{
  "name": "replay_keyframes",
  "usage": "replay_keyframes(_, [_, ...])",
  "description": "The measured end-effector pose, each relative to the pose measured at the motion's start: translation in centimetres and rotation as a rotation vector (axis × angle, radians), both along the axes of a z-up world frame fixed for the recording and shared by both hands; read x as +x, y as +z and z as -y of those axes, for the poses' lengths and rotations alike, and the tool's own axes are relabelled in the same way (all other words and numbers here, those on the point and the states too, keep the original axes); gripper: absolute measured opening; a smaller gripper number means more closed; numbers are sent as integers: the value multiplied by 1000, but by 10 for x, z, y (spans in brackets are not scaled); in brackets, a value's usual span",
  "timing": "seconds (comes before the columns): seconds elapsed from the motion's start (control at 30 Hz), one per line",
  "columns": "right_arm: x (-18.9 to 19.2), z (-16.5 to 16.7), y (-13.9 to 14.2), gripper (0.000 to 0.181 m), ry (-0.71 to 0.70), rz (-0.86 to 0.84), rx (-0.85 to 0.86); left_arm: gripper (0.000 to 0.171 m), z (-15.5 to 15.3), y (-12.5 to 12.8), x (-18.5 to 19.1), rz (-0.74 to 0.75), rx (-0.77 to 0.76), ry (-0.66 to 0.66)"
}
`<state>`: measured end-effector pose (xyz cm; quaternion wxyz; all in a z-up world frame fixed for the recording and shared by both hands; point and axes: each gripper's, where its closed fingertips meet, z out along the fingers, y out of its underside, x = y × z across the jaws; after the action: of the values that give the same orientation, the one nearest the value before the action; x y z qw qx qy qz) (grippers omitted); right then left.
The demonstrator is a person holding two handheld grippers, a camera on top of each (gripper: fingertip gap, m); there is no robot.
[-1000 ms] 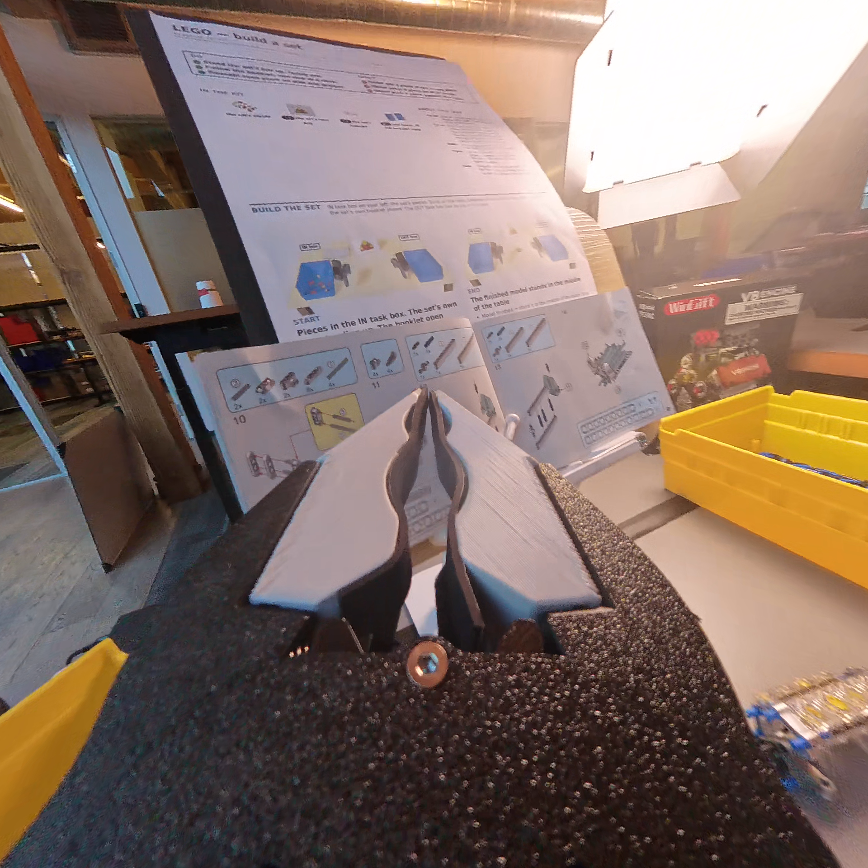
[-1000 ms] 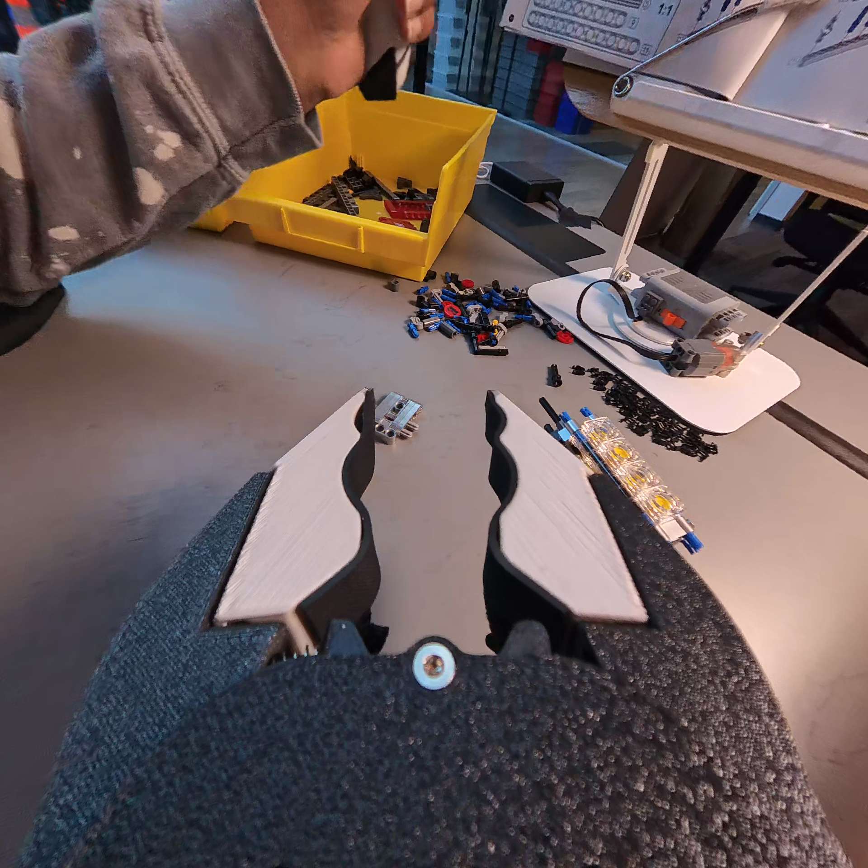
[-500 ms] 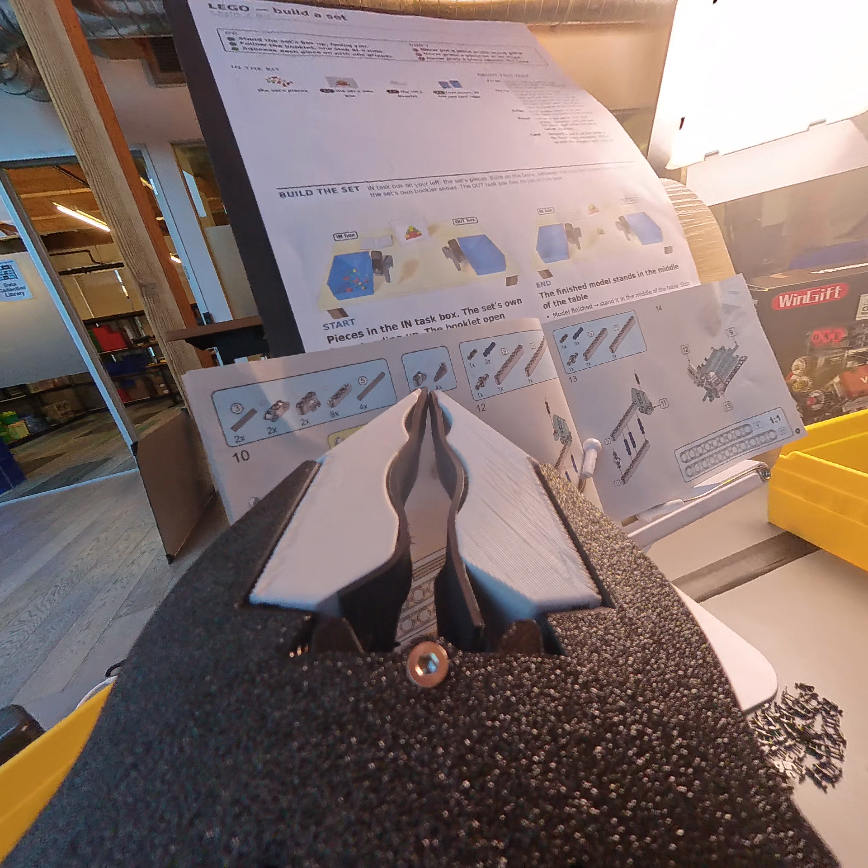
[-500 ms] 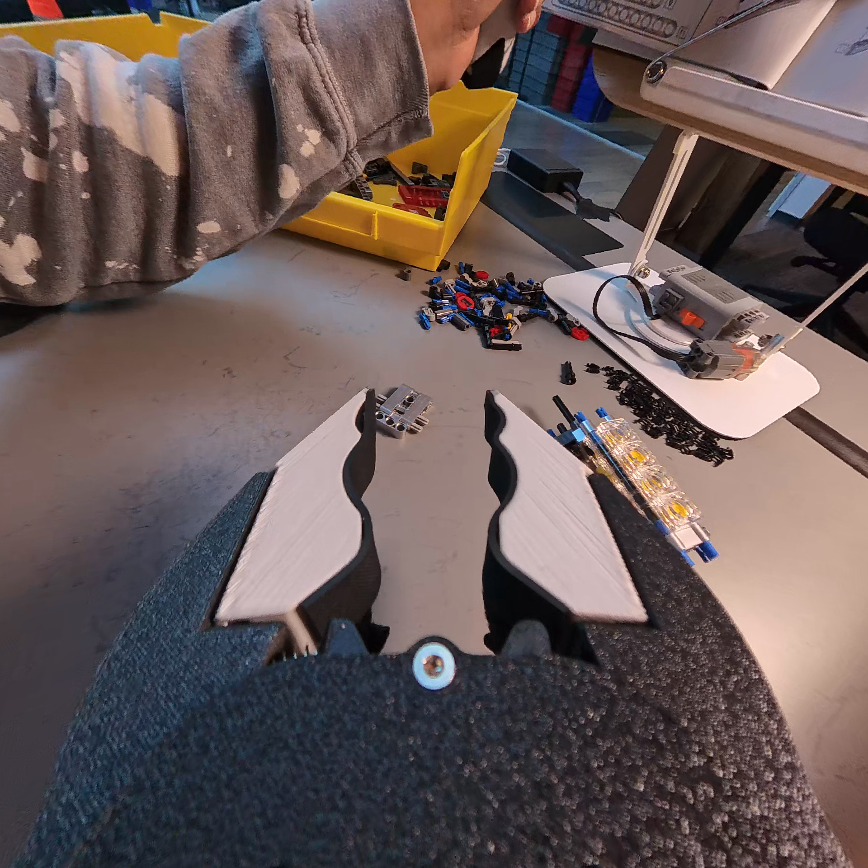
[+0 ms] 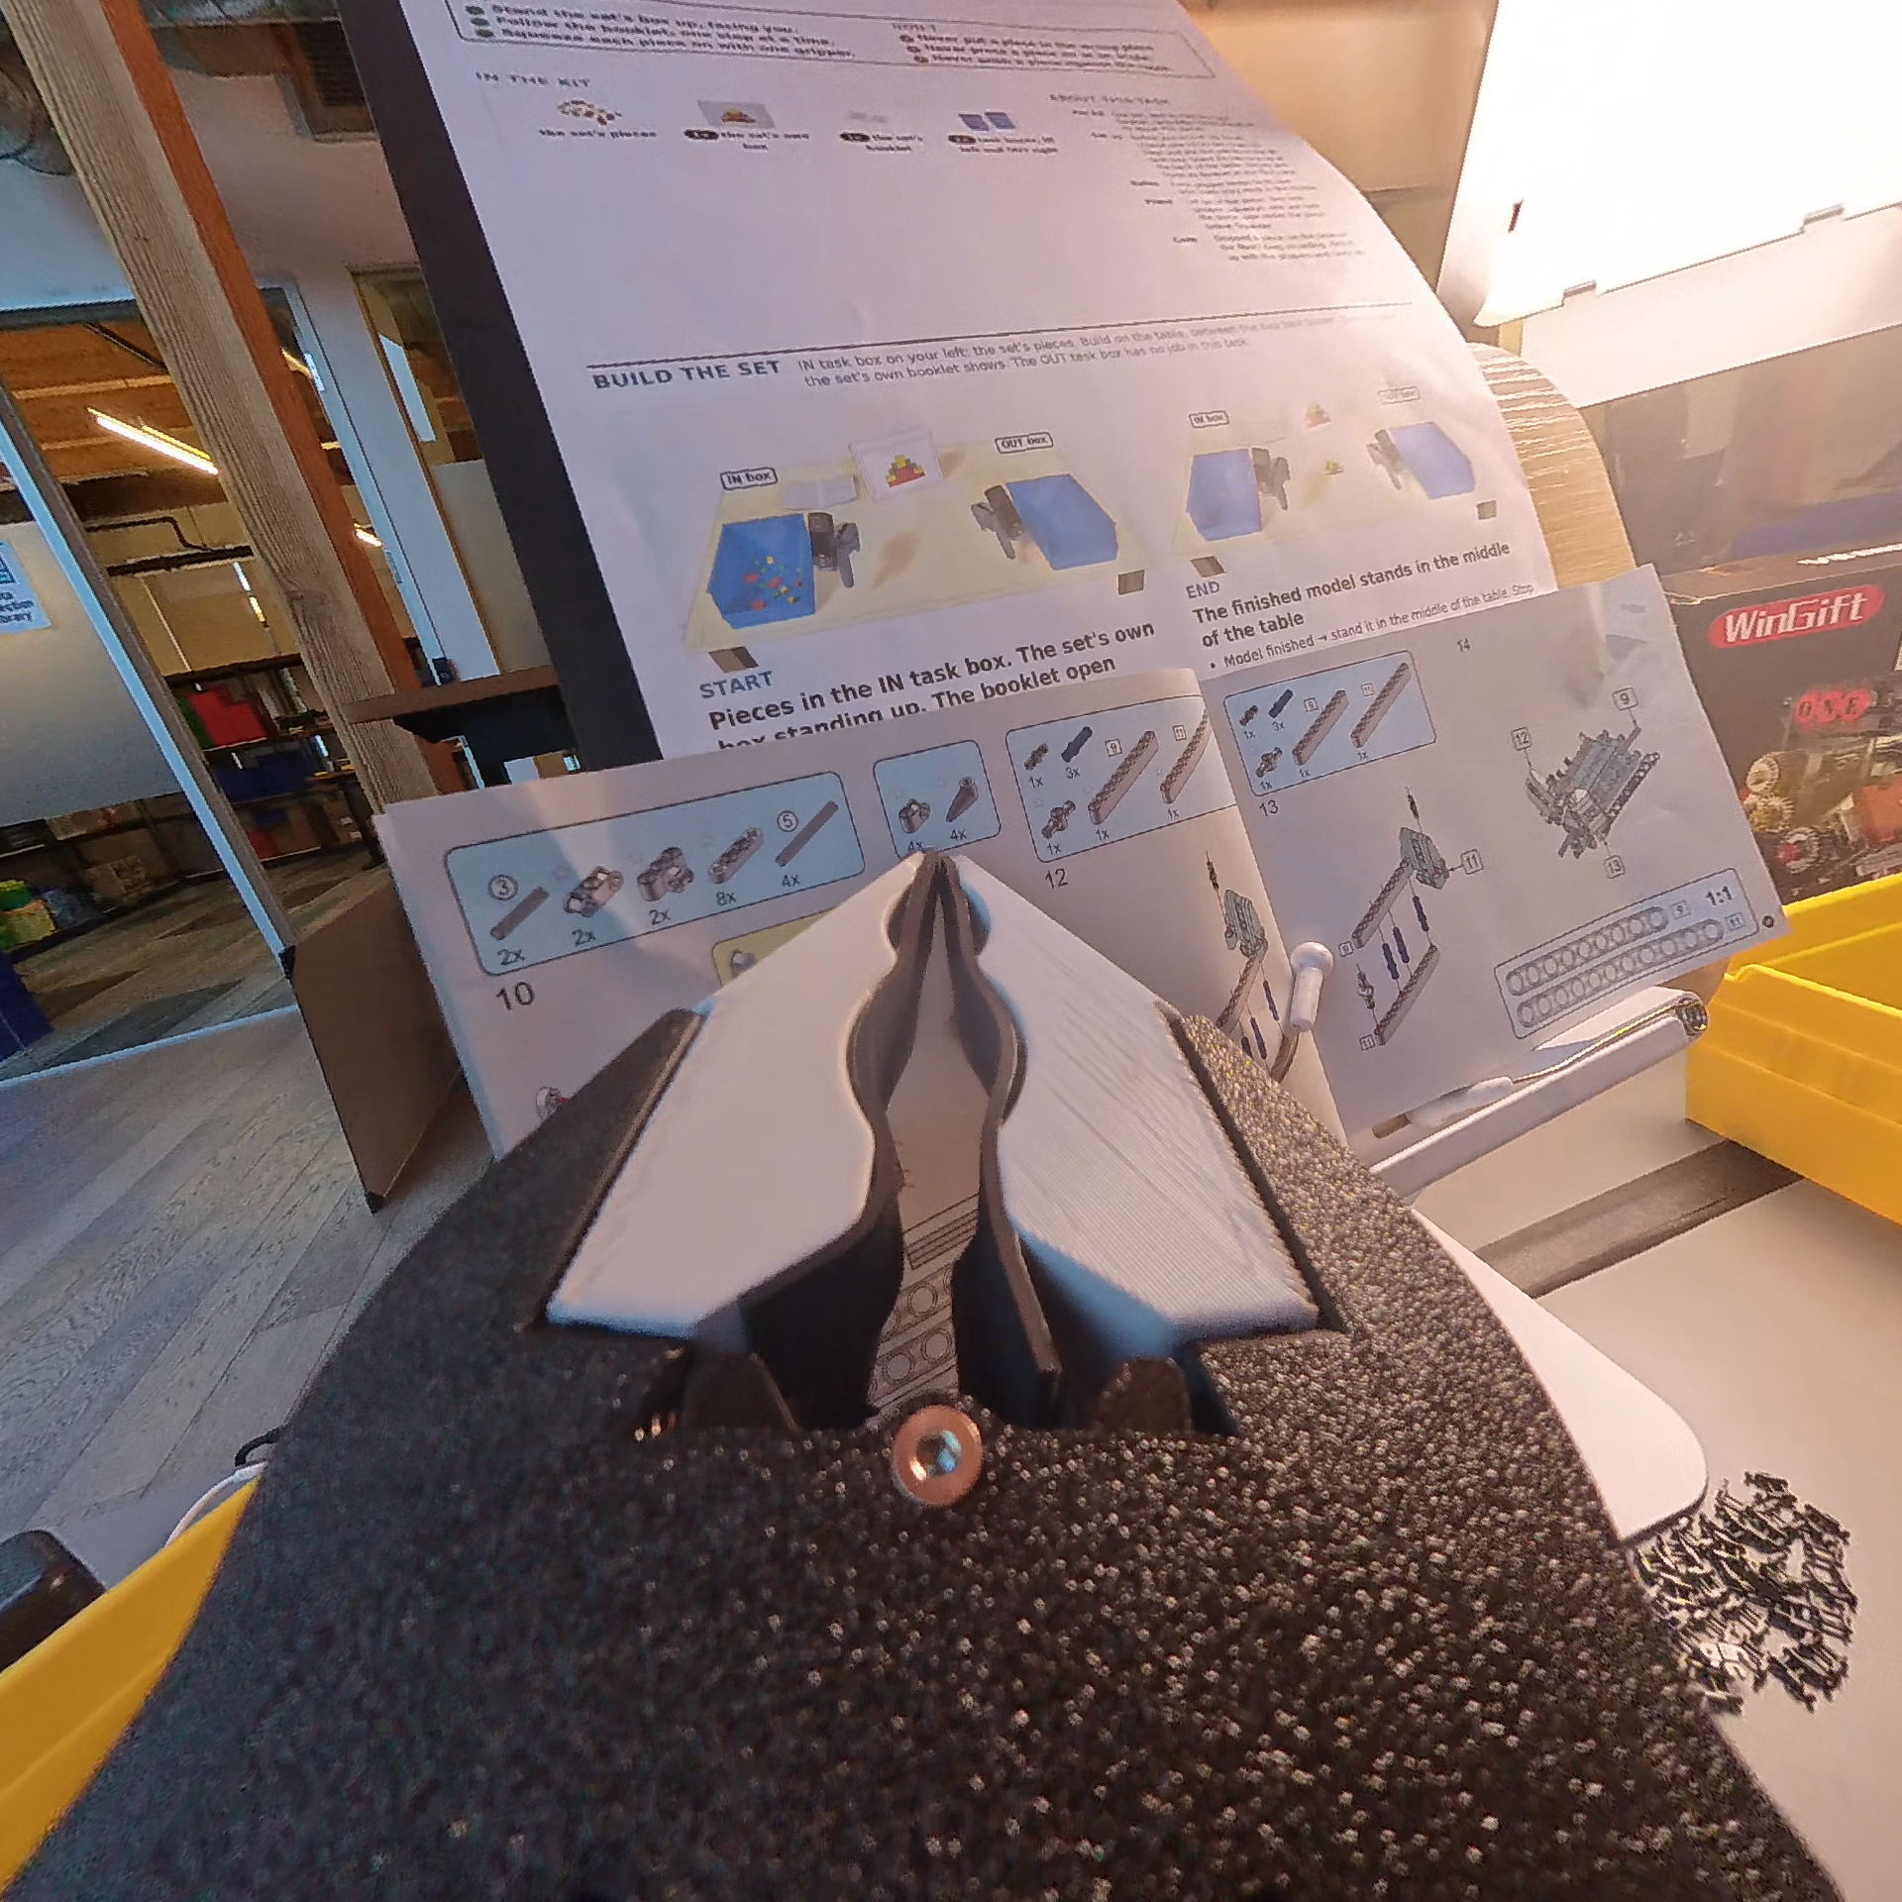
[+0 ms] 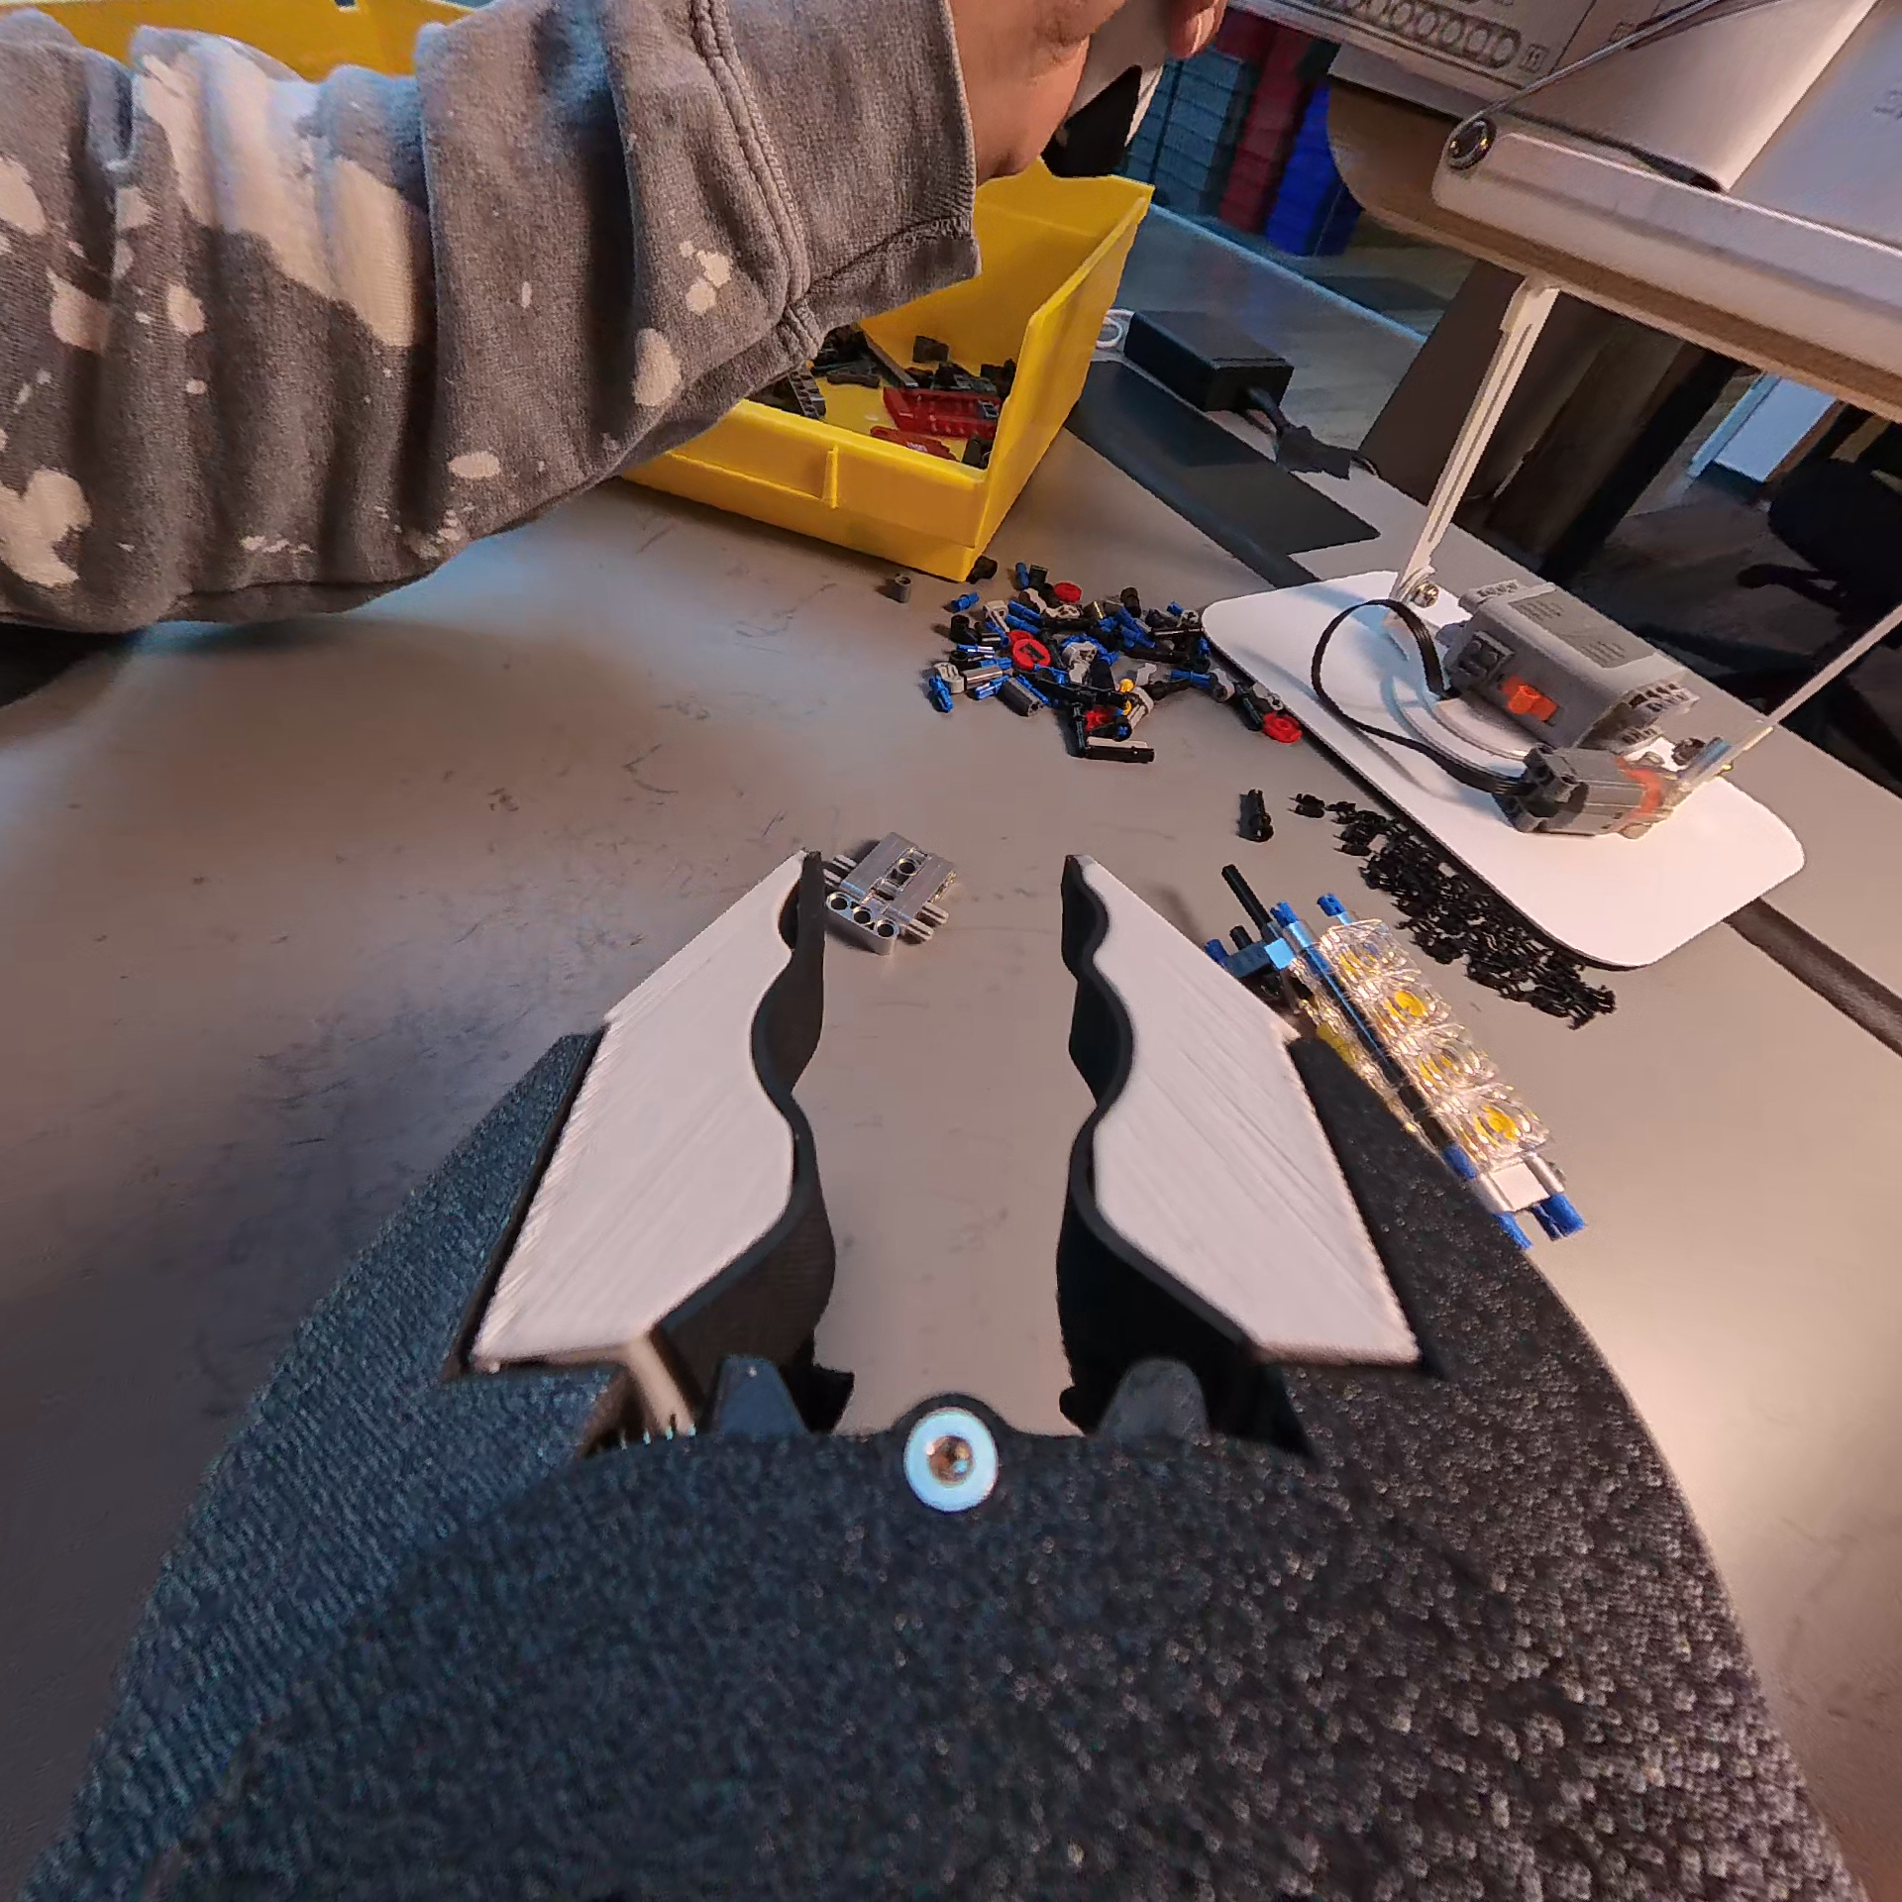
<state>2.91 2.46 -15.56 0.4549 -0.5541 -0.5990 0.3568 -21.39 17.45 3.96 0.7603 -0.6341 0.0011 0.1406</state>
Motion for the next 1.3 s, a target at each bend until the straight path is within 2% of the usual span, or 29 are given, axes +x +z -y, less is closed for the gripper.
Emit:
replay_keyframes(0.43, [-1, 3, -2, 45, 10, 13, 11, 0, 0, -3, 3, 44, -37, -39])
replay_keyframes(0.73, [-1, 5, -4, 45, 17, 22, 20, 0, 12, 5, 16, 212, 27, -222])
replay_keyframes(0.93, [-2, 7, -6, 45, 24, 32, 31, 0, 18, 6, 22, 220, 36, -292])
replay_keyframes(1.03, [-2, 7, -6, 45, 24, 34, 33, 0, 18, 2, 31, 208, -12, -345])
replay_keyframes(1.17, [-2, 7, -6, 45, 24, 36, 35, 0, 17, 0, 40, 140, -57, -342])
replay_keyframes(1.3, [-2, 8, -7, 45, 26, 38, 38, 1, 15, -3, 33, 58, -90, -228])
